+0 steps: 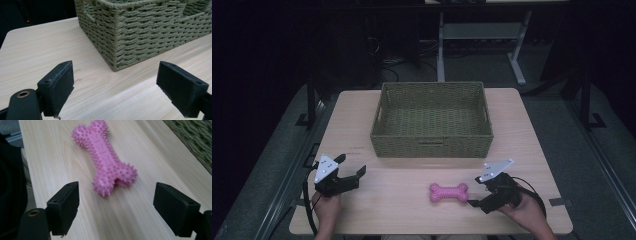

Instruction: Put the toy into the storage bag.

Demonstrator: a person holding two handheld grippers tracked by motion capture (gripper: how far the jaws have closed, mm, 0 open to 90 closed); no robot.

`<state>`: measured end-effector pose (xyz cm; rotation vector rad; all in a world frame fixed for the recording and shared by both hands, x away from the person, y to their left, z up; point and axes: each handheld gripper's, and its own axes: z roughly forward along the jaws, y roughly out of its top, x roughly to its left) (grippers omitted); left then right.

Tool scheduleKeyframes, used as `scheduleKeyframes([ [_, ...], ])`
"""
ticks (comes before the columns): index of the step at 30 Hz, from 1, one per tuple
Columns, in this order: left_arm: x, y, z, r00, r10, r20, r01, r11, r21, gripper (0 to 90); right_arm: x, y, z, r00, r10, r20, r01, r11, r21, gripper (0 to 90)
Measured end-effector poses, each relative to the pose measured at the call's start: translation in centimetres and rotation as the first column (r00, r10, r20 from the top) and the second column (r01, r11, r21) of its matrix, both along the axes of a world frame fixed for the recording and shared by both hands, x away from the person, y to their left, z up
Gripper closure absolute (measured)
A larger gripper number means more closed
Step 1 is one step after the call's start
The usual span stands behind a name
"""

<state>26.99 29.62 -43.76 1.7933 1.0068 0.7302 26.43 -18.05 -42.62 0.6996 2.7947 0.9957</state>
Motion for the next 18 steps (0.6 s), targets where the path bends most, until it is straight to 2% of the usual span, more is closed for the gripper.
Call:
scheduleKeyframes([
  [3,0.0,-0.1,-0.1,0.9999,-0.011,-0.004,0.011,0.9999,-0.005,13.9,0.3,0.9,0.0,0.9997,0.022,-0.014,-0.022,0.9997,-0.012,20.6],
  [5,0.0,-0.2,0.0,0.9999,-0.011,0.000,0.011,0.9999,0.000,13.9,0.5,2.1,-0.1,0.9982,0.056,-0.020,-0.057,0.9974,-0.044,20.6],
  [13,0.1,-0.2,0.0,1.0000,-0.009,-0.002,0.009,0.9999,0.007,13.9,1.4,4.0,0.4,0.9926,0.119,-0.027,-0.121,0.9890,-0.086,21.6],
  [18,0.0,0.1,0.0,1.0000,-0.003,-0.001,0.003,1.0000,-0.002,13.8,2.1,5.3,0.7,0.9848,0.168,-0.045,-0.173,0.9758,-0.135,22.4],
])
